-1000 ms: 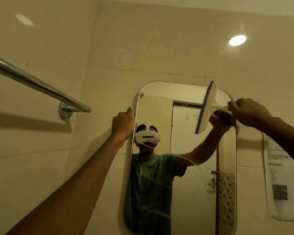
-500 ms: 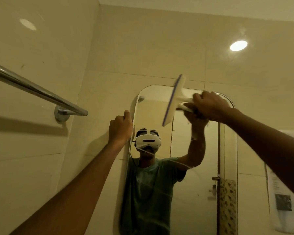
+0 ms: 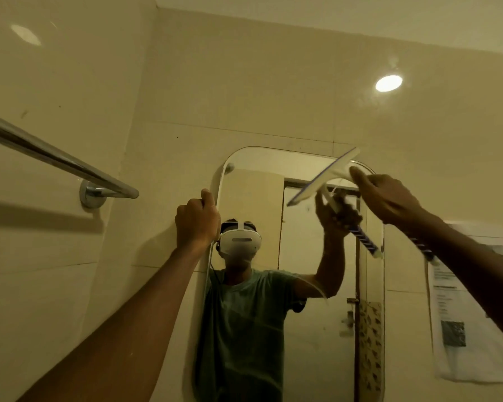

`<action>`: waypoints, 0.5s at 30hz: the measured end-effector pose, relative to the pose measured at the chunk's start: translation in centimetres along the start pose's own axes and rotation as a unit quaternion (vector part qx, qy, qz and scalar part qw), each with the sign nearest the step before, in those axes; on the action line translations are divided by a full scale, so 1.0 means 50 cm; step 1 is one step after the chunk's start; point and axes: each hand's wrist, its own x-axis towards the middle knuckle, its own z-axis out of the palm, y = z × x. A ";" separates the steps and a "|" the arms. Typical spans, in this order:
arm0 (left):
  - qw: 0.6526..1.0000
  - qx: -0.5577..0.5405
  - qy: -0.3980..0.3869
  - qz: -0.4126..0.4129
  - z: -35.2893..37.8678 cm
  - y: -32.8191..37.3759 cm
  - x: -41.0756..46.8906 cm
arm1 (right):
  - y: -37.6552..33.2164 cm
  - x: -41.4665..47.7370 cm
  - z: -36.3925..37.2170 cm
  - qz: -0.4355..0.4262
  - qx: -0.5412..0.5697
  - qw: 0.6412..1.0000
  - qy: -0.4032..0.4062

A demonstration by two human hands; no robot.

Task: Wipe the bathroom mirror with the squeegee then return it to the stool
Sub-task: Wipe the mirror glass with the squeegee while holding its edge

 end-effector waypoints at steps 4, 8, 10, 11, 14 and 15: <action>1.000 -0.006 0.005 -0.011 0.000 0.006 -0.007 | -0.045 0.016 0.012 -0.070 0.064 0.995 -0.010; 1.000 -0.004 0.003 -0.008 0.003 0.001 -0.006 | -0.025 0.006 0.015 -0.032 0.059 0.997 -0.035; 1.000 -0.003 -0.005 0.000 0.002 -0.002 -0.007 | -0.005 -0.019 0.021 0.003 0.065 0.998 -0.015; 1.000 -0.010 -0.005 0.002 0.002 -0.002 -0.009 | 0.002 -0.038 0.025 0.017 0.072 0.997 0.000; 1.000 -0.013 -0.007 -0.007 -0.006 0.008 -0.019 | 0.005 -0.115 0.053 0.057 0.132 0.989 0.032; 1.000 -0.012 -0.008 -0.005 -0.007 0.012 -0.022 | 0.005 -0.141 0.066 0.075 0.151 0.985 0.035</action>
